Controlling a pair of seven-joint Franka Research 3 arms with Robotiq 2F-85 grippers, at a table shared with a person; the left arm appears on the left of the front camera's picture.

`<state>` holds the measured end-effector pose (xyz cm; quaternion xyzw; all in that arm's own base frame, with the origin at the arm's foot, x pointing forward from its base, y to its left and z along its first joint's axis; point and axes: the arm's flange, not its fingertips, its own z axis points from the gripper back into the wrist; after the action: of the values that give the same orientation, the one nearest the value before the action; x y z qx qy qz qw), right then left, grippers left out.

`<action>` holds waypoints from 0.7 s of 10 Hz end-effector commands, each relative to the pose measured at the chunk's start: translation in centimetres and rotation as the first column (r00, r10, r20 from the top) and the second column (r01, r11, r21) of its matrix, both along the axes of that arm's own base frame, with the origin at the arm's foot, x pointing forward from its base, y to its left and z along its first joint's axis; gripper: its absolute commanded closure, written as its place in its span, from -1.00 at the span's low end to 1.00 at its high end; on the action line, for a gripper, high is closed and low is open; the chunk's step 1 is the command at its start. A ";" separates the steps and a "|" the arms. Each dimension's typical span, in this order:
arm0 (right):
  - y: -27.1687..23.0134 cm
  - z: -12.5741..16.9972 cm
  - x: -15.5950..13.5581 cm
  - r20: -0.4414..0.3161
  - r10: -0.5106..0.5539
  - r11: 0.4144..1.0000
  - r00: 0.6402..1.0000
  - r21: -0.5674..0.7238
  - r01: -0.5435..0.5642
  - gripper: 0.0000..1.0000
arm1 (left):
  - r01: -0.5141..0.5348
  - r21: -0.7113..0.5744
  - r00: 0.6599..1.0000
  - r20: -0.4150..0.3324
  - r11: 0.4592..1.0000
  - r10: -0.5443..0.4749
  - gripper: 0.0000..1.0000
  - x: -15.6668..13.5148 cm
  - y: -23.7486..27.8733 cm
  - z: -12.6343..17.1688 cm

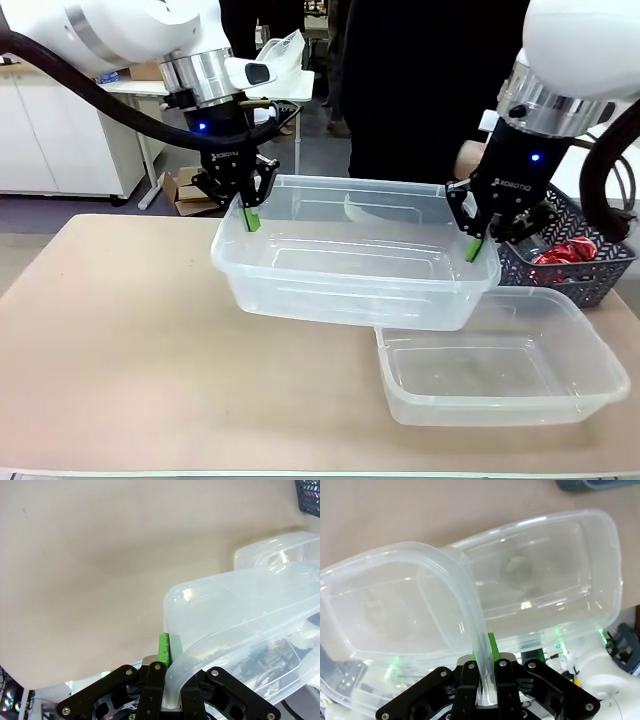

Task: Sort the waste into each basket.
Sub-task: Offer the picked Organizing box to the human.

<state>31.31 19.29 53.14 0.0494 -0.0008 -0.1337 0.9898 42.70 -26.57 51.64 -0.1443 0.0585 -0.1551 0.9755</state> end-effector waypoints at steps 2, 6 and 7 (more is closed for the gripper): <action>-0.4 0.0 0.4 0.002 -0.003 1.000 1.000 -0.017 0.003 0.92 | 0.006 -0.023 1.000 -0.003 1.000 -0.006 0.94 -0.2 0.0 0.9; -0.4 0.0 0.4 0.002 -0.003 1.000 1.000 -0.017 0.003 0.92 | 0.006 -0.023 1.000 -0.003 1.000 -0.006 0.94 -0.2 0.0 0.9; -0.4 0.0 0.4 0.002 -0.003 1.000 1.000 -0.017 0.003 0.92 | 0.006 -0.023 1.000 -0.003 1.000 -0.006 0.94 -0.2 0.0 0.9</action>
<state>31.31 19.29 53.14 0.0494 -0.0008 -0.1337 0.9898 42.70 -26.57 51.64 -0.1443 0.0585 -0.1551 0.9755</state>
